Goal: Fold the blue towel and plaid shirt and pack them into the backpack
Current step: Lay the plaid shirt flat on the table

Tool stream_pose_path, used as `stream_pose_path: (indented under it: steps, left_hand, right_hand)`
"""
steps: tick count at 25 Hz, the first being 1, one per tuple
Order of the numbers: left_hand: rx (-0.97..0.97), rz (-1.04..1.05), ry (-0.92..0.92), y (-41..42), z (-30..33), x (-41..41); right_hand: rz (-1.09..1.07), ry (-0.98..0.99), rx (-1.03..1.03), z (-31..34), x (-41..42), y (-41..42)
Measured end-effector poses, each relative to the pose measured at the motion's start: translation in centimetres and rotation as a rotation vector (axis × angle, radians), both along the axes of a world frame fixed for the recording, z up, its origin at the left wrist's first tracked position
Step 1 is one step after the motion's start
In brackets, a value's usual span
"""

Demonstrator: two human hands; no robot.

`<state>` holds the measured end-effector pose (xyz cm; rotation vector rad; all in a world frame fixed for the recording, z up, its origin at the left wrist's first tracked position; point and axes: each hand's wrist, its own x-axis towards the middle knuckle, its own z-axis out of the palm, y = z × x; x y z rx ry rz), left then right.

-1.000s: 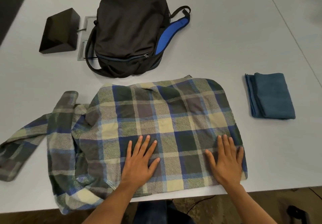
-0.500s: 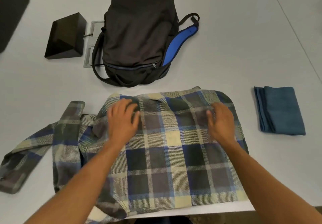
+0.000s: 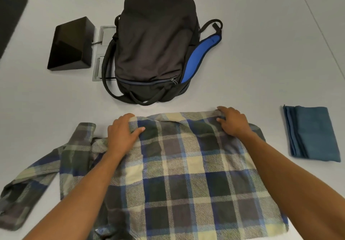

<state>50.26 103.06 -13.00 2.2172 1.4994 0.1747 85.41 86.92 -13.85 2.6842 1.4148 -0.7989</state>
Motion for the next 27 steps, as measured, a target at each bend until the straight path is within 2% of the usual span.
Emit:
stream_pose_path:
  steps: [3,5,8,11,14,18,22,25,27]
  left_hand:
    - [0.257,-0.117,-0.103,-2.6,0.0,-1.2]
    - [0.399,-0.266,-0.164,-4.7,0.0,-2.7]
    - [0.493,-0.500,-0.184,-7.5,0.1,-4.8]
    - [0.444,-0.599,-0.111,-9.8,0.5,-6.8]
    - [0.325,-0.606,-0.052,-12.0,1.0,-8.4]
    - [0.082,-0.269,-0.025,-12.1,2.7,-7.4]
    - [-0.043,-0.231,0.240,-9.9,3.3,-6.1]
    - [-0.001,-0.252,0.245,-10.2,3.4,-6.2]
    - [0.064,-0.277,0.197,-11.0,3.3,-6.7]
  right_hand:
    - [-0.055,0.014,0.192,1.0,-0.6,-0.5]
    - [-0.166,0.024,0.357,1.9,-1.4,-1.6]
    - [-0.390,0.035,0.503,3.0,-2.3,-4.0]
    - [-0.441,0.050,0.518,4.0,-2.5,-7.1]
    - [-0.262,-0.044,0.498,4.6,-3.0,-10.4]
    - [0.038,-0.138,0.457,4.4,-3.5,-14.1]
    - [0.200,-0.079,0.301,3.5,-3.7,-16.1]
    - [0.176,-0.013,0.085,2.9,-4.2,-17.0]
    - [0.096,0.034,0.049,2.6,-4.5,-17.0]
